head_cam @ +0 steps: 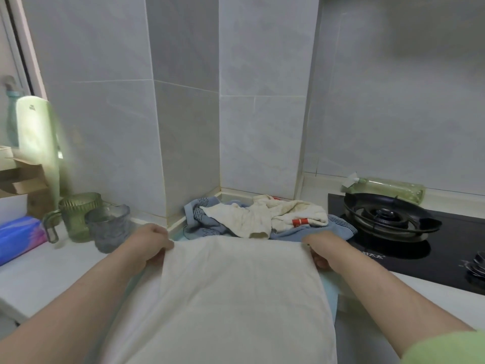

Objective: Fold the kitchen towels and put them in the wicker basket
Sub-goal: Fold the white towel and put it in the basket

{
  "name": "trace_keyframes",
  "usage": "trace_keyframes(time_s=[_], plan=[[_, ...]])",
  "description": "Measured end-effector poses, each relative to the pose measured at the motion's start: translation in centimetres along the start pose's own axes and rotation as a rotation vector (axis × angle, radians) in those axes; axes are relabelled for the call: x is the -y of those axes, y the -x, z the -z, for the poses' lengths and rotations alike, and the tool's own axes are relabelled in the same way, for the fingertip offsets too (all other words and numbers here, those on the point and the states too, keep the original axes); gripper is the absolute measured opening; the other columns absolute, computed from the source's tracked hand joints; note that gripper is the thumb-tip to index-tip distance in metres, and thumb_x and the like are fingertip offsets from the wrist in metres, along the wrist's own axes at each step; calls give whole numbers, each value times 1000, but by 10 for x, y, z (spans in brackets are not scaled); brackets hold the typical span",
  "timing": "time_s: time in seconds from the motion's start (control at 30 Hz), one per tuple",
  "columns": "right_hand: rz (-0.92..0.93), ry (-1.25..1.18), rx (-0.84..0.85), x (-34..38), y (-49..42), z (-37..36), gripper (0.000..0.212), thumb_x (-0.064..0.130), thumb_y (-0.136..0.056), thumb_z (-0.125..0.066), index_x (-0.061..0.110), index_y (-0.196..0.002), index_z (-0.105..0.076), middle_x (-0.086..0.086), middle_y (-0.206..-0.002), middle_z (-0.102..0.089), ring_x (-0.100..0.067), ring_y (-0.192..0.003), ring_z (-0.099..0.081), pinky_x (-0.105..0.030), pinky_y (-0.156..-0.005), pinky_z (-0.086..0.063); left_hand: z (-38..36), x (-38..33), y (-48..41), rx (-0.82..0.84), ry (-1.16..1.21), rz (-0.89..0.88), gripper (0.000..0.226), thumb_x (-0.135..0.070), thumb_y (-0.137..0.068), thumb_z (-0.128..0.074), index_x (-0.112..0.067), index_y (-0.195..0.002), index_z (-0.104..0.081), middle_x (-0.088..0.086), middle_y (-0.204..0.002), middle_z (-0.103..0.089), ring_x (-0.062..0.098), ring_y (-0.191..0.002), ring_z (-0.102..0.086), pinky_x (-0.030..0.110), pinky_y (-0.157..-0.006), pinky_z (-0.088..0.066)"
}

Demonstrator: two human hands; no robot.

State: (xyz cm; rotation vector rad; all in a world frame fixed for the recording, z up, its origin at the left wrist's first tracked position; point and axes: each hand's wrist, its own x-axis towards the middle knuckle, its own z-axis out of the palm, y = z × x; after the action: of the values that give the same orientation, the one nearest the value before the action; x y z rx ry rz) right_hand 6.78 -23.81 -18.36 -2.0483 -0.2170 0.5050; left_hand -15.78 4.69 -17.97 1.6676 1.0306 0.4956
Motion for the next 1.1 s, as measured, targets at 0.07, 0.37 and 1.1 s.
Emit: trace_keyframes(time_s=[0.07, 0.37, 1.1], plan=[[-13, -36, 61, 3, 2, 1, 12, 7, -92, -57, 12, -81, -55, -7, -76, -57, -19, -64, -55, -27, -59, -49, 0, -3, -6, -5, 156, 17, 21, 10, -87, -56, 1, -104, -64, 19, -87, -63, 28, -74, -58, 36, -73, -49], [-56, -90, 27, 7, -9, -9, 11, 7, -91, -60, 2, -101, -61, -21, -111, -66, -30, -99, -63, -36, -86, -51, 16, -8, -21, 129, 167, 54, 26, 15, -89, -53, -2, -107, -60, 19, -95, -64, 29, -76, -61, 35, -59, -58], [373, 112, -254, 38, -25, 7, 15, 2, -91, -57, 6, -77, -61, -11, -65, -60, -20, -48, -57, -27, -46, -53, 24, -27, -36, -337, -425, -483, 18, 4, -74, -58, -12, -67, -61, 10, -68, -66, 32, -68, -64, 35, -62, -53]])
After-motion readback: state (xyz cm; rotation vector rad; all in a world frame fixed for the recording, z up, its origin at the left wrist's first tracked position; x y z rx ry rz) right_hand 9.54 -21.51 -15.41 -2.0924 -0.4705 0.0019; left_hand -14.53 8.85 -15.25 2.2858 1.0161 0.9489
